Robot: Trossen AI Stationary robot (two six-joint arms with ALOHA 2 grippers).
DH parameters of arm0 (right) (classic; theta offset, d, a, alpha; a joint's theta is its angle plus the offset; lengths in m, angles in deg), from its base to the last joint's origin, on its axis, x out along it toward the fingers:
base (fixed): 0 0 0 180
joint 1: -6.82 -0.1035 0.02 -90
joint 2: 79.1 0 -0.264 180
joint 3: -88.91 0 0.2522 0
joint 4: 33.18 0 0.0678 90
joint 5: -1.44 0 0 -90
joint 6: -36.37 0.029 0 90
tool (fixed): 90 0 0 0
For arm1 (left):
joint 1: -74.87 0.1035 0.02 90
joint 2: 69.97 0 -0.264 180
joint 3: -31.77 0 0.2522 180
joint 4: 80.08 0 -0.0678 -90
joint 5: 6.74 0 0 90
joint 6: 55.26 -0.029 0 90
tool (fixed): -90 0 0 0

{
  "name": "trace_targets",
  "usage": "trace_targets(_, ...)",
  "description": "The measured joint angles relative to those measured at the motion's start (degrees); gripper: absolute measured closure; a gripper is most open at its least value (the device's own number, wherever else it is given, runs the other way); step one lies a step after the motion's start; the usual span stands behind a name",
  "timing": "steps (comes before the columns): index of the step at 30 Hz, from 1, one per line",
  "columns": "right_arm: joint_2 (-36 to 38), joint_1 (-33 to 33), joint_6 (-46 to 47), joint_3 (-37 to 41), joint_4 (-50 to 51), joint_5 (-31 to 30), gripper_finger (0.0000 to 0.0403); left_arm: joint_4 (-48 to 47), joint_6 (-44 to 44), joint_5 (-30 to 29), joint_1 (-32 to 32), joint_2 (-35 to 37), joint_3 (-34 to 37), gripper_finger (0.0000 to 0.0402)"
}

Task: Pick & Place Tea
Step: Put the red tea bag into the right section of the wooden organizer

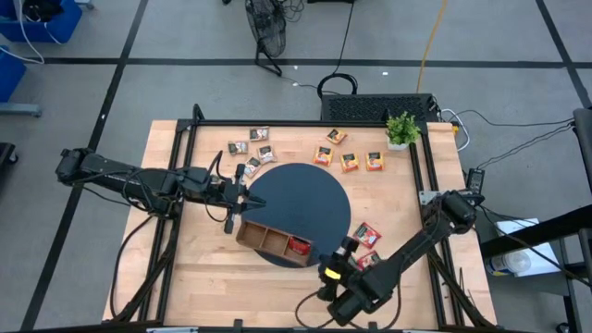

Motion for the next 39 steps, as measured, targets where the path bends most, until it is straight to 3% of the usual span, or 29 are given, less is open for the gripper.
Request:
trace_targets(2, 0.06, 1.81, -0.85, -0.18, 3.73, 5.64, 0.0401, 0.02, 0.00, 0.00, 0.00, 0.00, 0.00, 0.0364)
trace_targets(4, 0.07, 4.35, 1.05, -0.83, 9.29, 15.86, 0.0389, 0.02, 0.00, 0.00, 0.00, 0.00, 0.00, 0.0364)
trace_targets(6, 0.09, 7.07, 4.77, -1.03, 16.38, 26.72, 0.0368, 0.01, 0.00, 0.02, -0.02, 0.00, 0.00, 0.0364)
trace_targets(8, 0.09, 9.15, 7.03, -0.29, 23.75, 32.77, 0.0338, 0.00, 0.00, 0.01, -0.01, 0.00, 0.00, 0.0364)
trace_targets(13, 0.15, 10.89, 7.65, 4.03, 34.98, 33.56, 0.0245, 0.00, 0.00, 0.01, -0.01, 0.00, 0.00, 0.0364)
trace_targets(17, 0.11, 11.77, 6.99, 9.42, 34.14, 35.38, 0.0165, 0.00, 0.00, 0.01, 0.00, 0.00, 0.00, 0.0364)
trace_targets(21, 0.88, 12.20, 4.72, 14.99, 32.90, 36.47, 0.0115, 0.00, 0.00, 0.02, -0.01, 0.00, 0.00, 0.0364)
trace_targets(27, 12.02, 11.86, 11.83, 24.56, 28.93, 35.25, 0.0103, 0.00, 0.00, 0.00, -0.01, 0.00, 0.00, 0.0364)
trace_targets(34, 29.77, 11.81, 20.63, 38.01, 5.21, 39.56, 0.0113, 0.00, 0.00, 0.00, 0.00, 0.00, 0.00, 0.0364)
trace_targets(39, 32.61, 11.81, 19.33, 46.87, -8.53, 41.51, 0.0110, 0.00, 0.00, 0.02, -0.02, 0.00, 0.00, 0.0364)
